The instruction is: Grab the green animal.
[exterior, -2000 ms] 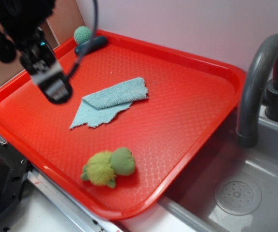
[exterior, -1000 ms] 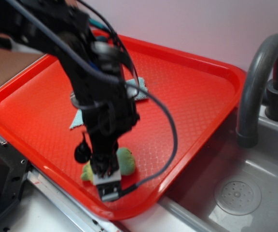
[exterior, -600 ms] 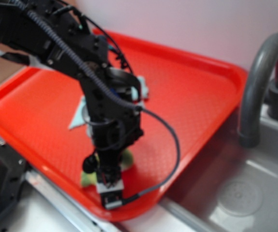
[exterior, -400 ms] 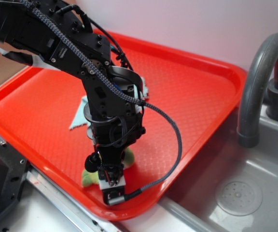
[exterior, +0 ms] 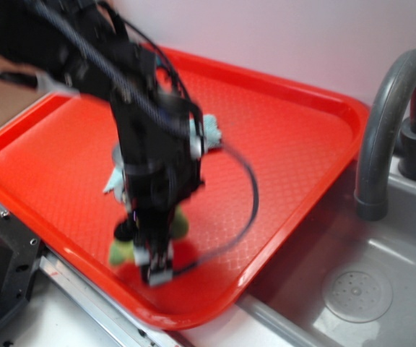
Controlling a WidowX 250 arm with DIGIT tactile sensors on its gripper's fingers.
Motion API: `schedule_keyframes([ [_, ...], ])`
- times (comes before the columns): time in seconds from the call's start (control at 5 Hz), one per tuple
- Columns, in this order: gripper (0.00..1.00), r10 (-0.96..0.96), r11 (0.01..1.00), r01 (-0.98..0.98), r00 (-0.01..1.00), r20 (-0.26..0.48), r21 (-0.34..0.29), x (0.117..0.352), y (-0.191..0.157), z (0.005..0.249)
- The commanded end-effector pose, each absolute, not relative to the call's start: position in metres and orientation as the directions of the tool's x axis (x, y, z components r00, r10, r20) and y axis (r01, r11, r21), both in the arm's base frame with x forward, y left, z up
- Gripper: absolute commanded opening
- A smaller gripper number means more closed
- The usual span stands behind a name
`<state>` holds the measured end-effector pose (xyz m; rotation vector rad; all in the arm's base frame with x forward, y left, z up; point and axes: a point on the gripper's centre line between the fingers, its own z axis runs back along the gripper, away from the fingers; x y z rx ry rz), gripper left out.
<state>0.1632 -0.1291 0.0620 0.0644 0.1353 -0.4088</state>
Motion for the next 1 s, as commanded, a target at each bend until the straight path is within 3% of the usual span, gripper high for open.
schedule_keyframes([
  [0.0,0.00,-0.160,0.986,0.159,0.987,0.027,0.055,0.203,-0.105,0.166],
  [0.2,0.00,-0.054,0.996,0.048,0.996,0.074,0.070,0.198,-0.082,0.194],
  [0.4,0.00,0.087,0.995,-0.092,0.990,0.112,0.040,0.186,-0.048,0.218],
  [0.8,0.00,0.089,0.996,-0.090,0.987,0.131,0.003,0.179,-0.025,0.221],
])
